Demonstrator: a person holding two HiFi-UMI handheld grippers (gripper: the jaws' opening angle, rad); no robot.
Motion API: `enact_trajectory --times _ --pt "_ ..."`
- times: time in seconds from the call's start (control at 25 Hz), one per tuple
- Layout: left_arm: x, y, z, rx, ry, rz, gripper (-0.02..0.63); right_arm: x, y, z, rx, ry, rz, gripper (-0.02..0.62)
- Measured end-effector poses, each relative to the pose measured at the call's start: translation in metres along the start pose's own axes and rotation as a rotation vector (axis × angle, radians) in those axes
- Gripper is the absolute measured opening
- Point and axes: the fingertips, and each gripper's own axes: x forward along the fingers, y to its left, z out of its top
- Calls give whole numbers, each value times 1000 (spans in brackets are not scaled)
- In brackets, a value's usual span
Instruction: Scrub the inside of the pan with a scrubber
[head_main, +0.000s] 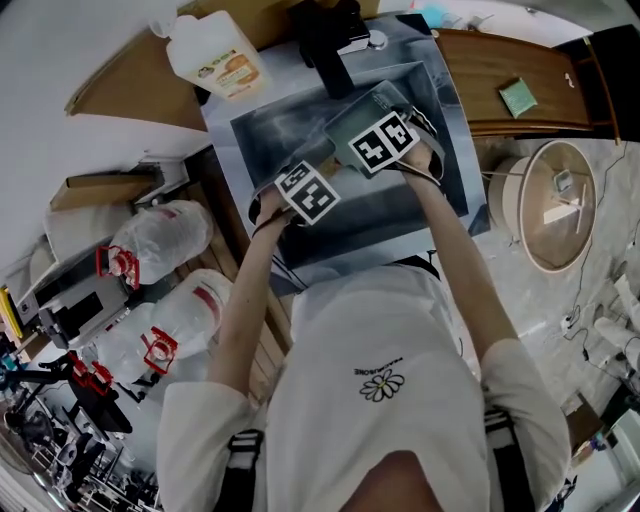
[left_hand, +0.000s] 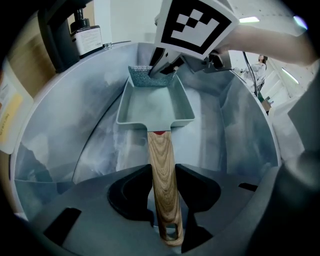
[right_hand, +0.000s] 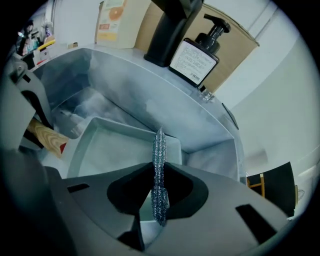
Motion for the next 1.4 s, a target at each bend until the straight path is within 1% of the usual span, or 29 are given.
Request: enact_trajectory --times 0.08,0.2,0.44,0.68,1.0,1.04,1.12,1.16,1.28,1.4 --pt "1 1 1 0 0 -1 155 5 1 4 12 4 22 48" --pt "1 1 0 0 0 -2 155 8 3 7 52 1 79 48" --pt "0 0 0 -2 1 -3 155 4 10 9 94 -26 179 48" --pt "1 1 1 -3 1 -3 155 -3 24 15 98 -53 265 48" --pt "0 1 0 -4 0 -3 154 -25 62 27 99 -74 438 48" --pt "0 1 0 -4 1 -3 155 -27 66 25 101 -60 454 48" --pt "0 1 0 -3 0 -4 155 -30 76 14 116 2 483 48" --pt "0 1 0 -3 0 -4 155 -32 80 13 124 8 497 48" --pt "0 1 0 -2 -1 -4 155 -38 96 29 140 -56 566 48" --pt "0 1 0 -2 -1 -4 155 -40 98 30 122 -52 557 48"
